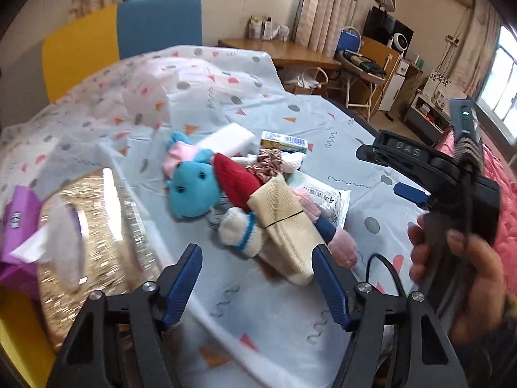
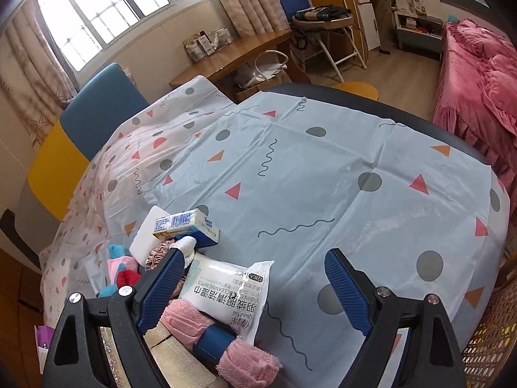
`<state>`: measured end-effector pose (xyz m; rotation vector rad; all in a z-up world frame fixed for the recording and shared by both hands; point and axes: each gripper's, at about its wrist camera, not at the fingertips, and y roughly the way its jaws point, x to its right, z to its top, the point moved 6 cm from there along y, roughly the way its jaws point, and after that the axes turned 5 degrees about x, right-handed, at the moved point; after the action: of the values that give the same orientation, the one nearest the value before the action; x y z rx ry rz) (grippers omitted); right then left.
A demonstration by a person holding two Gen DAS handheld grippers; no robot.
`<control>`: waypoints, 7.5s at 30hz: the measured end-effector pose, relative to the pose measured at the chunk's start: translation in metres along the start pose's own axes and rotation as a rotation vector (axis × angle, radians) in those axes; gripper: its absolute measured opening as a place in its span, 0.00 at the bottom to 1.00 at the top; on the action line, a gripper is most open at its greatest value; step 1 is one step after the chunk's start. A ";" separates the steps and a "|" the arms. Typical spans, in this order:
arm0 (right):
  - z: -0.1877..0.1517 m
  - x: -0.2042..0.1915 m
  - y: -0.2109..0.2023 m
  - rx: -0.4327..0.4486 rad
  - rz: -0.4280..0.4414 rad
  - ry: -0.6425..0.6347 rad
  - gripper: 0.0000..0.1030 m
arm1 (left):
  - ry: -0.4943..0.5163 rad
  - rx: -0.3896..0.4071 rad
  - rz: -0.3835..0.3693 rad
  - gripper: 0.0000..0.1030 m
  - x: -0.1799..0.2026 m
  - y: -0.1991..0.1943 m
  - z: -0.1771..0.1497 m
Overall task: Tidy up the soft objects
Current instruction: 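Reach the left gripper into the pile and grasp the beige burlap bundle, then carry the burlap bundle to the gold tray while the right gripper grasps the grey sock, then lift the grey sock with the right gripper and release it in the gold tray, then move the left gripper to the pile and grasp the pink towel roll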
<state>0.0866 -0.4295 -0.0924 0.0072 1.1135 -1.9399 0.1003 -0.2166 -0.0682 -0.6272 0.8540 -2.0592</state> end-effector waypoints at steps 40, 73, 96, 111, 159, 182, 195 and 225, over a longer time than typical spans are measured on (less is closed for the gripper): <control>-0.130 -0.132 0.043 -0.348 0.179 -0.755 0.43 | -0.219 0.299 0.007 0.51 -0.125 -0.143 -0.003; -0.157 -0.124 0.047 -0.281 0.079 -0.952 0.37 | -0.613 0.166 0.431 0.86 -0.360 -0.110 -0.097; -0.102 -0.136 0.002 -0.191 0.313 -0.609 0.23 | -0.566 0.241 0.687 0.91 -0.291 -0.200 -0.179; -0.165 -0.293 -0.149 -0.275 0.747 -0.678 0.23 | -0.592 0.289 0.725 0.91 -0.295 -0.221 -0.186; -0.180 -0.279 -0.107 -0.052 0.462 -0.845 0.33 | -0.466 0.350 0.819 0.94 -0.273 -0.252 -0.182; -0.022 -0.030 0.002 -0.040 0.025 -0.220 0.38 | -0.167 0.361 0.479 0.94 -0.173 -0.200 -0.099; -0.042 -0.033 0.020 -0.206 0.133 -0.156 0.38 | -0.020 0.269 0.236 0.94 -0.085 -0.131 -0.044; -0.015 0.002 0.012 -0.132 0.153 0.076 0.38 | -0.248 -0.193 -0.172 0.73 0.030 0.093 -0.014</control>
<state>0.0872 -0.4232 -0.1105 0.0926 1.2523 -1.7404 0.1197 -0.2781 -0.1430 -1.0710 0.8832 -2.0079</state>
